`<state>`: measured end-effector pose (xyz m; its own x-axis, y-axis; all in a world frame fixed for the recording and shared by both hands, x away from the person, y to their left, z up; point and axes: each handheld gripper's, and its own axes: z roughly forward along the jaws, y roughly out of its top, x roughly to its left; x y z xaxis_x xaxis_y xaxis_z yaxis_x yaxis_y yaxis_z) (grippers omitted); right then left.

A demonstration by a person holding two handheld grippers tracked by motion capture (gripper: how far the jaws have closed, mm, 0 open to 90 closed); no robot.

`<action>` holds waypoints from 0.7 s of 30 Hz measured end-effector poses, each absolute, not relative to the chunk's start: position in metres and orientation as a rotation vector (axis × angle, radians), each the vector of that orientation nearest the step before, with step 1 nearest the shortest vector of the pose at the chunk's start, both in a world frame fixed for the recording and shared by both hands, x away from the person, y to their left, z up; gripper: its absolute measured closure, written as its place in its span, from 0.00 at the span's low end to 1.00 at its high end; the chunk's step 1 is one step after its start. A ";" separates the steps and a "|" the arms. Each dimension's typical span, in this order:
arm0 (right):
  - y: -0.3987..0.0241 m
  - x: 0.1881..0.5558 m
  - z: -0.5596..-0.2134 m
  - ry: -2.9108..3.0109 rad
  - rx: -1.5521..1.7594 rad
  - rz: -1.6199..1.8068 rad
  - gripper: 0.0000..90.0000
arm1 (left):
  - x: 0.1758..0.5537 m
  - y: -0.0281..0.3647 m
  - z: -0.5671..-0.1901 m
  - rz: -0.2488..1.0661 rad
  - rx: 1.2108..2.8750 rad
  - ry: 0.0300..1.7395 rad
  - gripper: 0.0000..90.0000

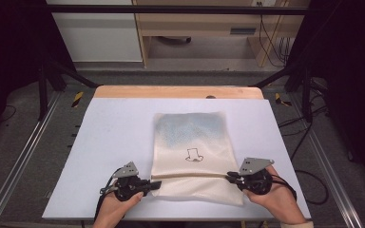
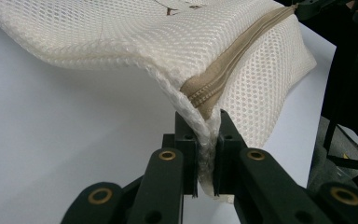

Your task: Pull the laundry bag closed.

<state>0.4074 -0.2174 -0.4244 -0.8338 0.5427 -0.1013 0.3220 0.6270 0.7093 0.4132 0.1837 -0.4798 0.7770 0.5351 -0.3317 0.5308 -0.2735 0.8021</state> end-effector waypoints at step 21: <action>-0.226 0.406 -0.428 2.541 0.718 1.023 0.91 | 0.412 0.182 -0.479 0.013 1.935 0.795 0.92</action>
